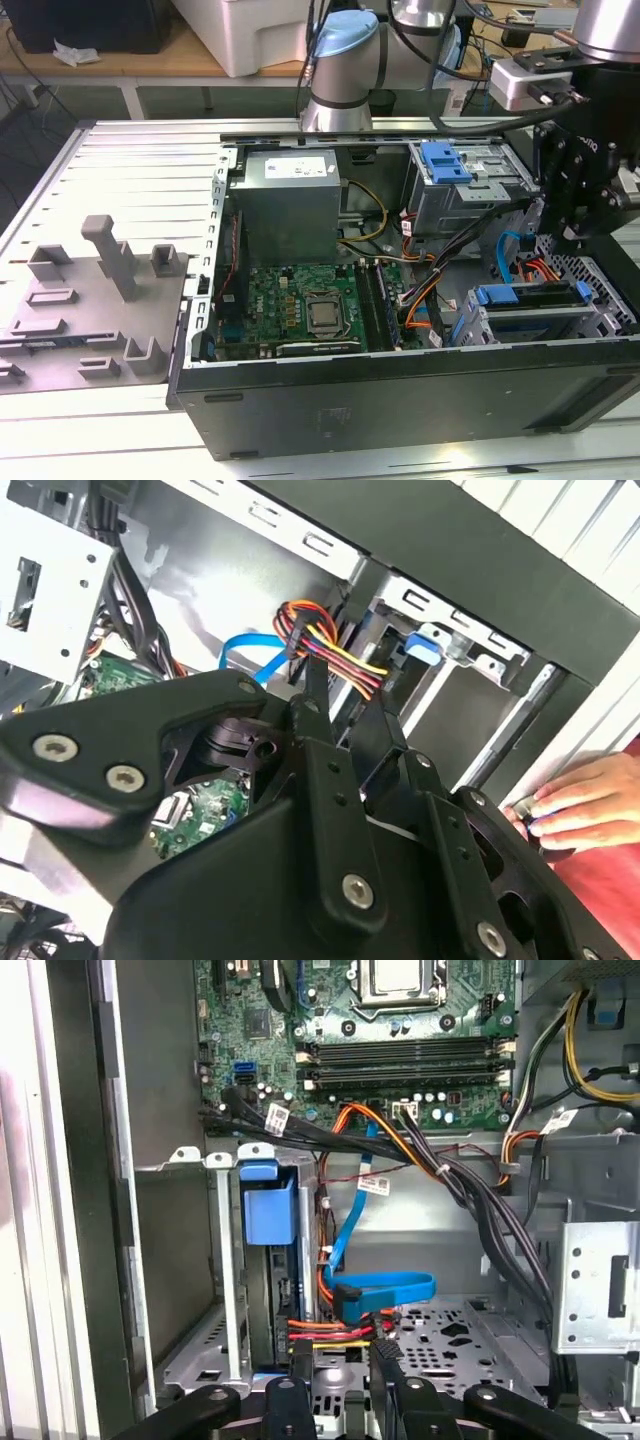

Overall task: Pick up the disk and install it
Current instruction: 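Insert the second disk wire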

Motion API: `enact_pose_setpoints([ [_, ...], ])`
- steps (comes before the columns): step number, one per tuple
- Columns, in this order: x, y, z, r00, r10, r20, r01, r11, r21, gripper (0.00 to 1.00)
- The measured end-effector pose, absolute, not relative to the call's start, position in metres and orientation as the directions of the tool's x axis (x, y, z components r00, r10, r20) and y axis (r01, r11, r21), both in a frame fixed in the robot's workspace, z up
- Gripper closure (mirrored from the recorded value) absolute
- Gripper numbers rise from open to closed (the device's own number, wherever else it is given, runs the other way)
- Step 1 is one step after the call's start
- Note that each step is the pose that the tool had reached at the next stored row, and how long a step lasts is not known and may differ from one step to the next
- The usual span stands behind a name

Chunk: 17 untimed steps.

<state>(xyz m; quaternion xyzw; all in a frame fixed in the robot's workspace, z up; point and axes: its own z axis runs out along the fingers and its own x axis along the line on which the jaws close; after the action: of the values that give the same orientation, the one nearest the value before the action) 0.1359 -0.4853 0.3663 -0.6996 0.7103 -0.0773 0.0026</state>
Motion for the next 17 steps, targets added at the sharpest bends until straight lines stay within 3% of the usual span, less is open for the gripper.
enact_pose_setpoints([
  [9, 0.135, -0.465, 0.366, -0.019, -0.98, 0.196, -0.995, -0.001, -0.104, 0.64],
  [17, 0.127, -0.461, 0.366, -0.021, -0.978, 0.207, -0.995, 0.0, -0.103, 0.64],
])
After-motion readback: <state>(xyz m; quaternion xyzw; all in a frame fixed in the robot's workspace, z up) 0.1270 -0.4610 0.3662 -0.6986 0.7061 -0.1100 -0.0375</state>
